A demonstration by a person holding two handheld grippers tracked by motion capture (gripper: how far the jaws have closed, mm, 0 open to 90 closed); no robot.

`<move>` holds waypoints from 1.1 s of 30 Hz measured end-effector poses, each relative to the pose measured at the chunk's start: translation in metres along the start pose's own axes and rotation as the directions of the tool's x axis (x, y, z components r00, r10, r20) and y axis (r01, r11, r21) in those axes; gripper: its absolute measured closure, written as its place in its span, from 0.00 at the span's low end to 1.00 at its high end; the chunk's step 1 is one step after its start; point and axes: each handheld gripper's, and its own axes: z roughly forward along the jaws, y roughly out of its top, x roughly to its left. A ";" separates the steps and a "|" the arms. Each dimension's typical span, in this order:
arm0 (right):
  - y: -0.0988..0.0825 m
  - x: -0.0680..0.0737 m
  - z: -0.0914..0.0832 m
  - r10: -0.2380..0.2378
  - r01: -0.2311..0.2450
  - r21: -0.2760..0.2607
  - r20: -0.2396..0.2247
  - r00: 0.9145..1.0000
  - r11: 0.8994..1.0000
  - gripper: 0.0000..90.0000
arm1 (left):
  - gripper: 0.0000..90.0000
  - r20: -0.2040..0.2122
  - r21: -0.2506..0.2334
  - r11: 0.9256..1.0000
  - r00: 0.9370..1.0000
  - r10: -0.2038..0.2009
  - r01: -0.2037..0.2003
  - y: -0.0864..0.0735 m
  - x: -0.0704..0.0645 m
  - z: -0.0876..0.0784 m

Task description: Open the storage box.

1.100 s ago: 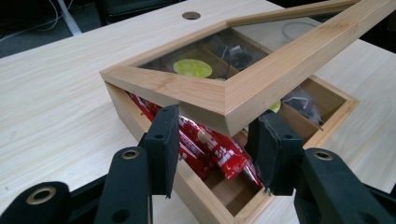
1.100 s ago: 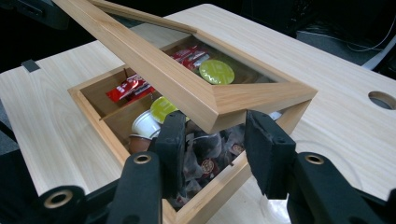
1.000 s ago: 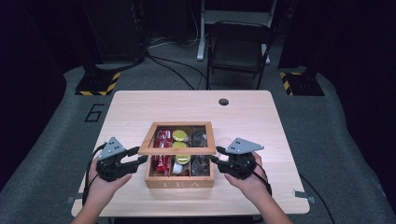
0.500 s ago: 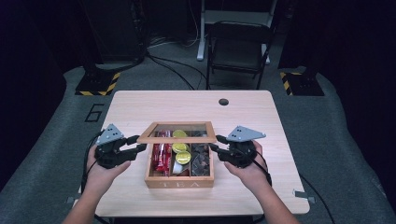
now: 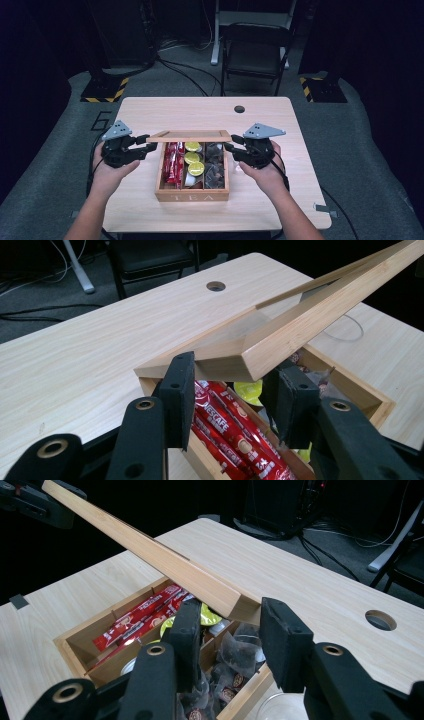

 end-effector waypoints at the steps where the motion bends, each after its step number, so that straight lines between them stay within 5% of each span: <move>1: 0.001 -0.001 0.000 -0.011 0.011 -0.001 -0.001 1.000 1.000 0.68 | 0.63 0.000 -0.005 1.000 1.000 -0.006 0.006 0.001 0.001 0.001; 18: 0.013 -0.007 0.004 0.014 -0.014 -0.005 0.003 1.000 1.000 0.68 | 0.63 0.001 -0.021 1.000 1.000 -0.021 0.021 0.009 0.006 0.003; 33: 0.008 -0.003 0.004 0.004 -0.004 -0.024 0.028 1.000 1.000 0.68 | 0.63 0.001 -0.057 0.998 1.000 -0.023 0.023 -0.002 0.010 0.012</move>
